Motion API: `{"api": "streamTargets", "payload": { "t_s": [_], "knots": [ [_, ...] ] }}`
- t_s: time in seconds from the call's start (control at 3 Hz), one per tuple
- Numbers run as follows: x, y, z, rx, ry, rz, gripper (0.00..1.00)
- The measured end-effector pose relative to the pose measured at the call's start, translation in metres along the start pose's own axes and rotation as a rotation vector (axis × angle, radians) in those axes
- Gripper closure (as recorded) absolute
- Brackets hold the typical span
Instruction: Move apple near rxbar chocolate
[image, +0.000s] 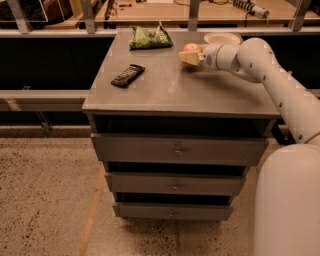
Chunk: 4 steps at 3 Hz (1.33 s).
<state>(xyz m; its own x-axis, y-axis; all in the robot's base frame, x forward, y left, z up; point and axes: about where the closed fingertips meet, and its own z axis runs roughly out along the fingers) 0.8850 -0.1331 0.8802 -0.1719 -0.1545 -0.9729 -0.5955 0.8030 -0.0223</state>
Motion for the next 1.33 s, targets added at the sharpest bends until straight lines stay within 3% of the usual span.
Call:
{"api": "streamTargets", "payload": {
  "t_s": [0.33, 0.67, 1.0, 1.33],
  "knots": [
    [-0.016, 0.054, 0.017, -0.177, -0.009, 0.025, 1.0],
    [-0.017, 0.11, 0.023, -0.365, 0.026, 0.054, 1.0],
    [-0.019, 0.148, 0.024, -0.501, 0.057, 0.06, 1.0],
    [-0.017, 0.172, 0.025, -0.582, 0.089, 0.031, 0.83]
  ]
}}
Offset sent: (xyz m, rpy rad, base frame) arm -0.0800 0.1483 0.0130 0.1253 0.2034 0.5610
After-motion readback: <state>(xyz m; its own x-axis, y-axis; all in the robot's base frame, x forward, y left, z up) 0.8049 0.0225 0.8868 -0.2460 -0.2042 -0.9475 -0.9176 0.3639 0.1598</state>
